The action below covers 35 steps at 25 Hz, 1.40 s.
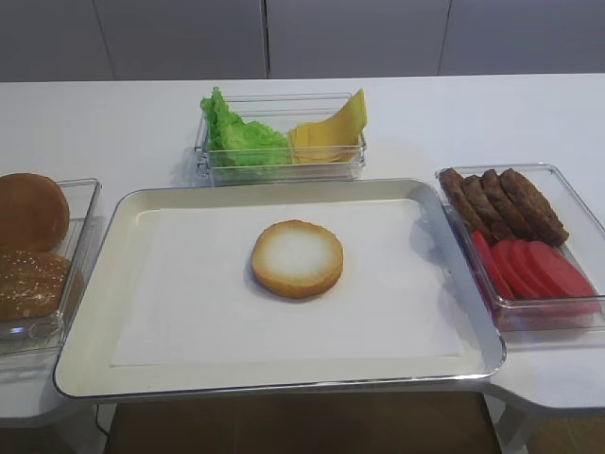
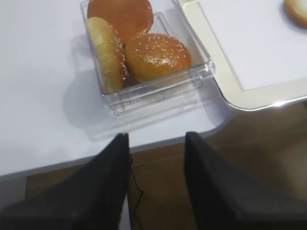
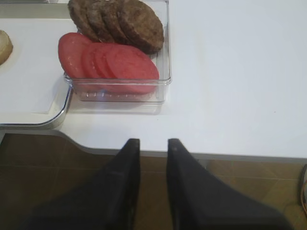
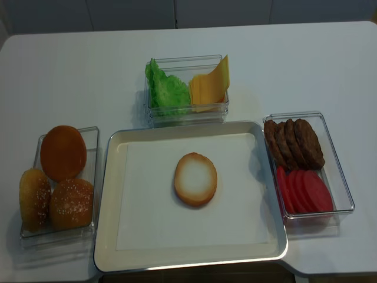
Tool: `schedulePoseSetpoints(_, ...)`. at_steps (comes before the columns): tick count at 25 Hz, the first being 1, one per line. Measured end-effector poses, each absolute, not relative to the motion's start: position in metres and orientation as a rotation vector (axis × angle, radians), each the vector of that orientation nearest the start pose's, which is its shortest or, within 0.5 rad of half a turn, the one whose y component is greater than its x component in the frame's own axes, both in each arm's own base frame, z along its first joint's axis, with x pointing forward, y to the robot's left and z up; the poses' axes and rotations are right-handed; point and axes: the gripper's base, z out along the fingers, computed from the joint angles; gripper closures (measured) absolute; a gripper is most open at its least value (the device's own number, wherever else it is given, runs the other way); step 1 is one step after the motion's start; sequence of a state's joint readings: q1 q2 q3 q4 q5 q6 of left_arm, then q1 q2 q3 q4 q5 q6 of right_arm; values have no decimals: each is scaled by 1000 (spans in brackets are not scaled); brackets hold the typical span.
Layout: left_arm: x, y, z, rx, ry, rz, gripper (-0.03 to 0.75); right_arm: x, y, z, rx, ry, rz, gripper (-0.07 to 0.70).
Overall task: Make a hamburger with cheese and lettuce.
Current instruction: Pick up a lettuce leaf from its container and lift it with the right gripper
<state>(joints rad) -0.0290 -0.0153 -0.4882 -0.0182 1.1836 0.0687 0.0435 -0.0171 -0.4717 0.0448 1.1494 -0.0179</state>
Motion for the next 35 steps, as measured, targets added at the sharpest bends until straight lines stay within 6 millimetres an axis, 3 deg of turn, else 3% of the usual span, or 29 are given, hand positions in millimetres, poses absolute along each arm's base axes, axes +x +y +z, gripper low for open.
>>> schedulePoseSetpoints(35,-12,-1,264,108,2161,1,427,-9,9,263,-57,2135,169,446)
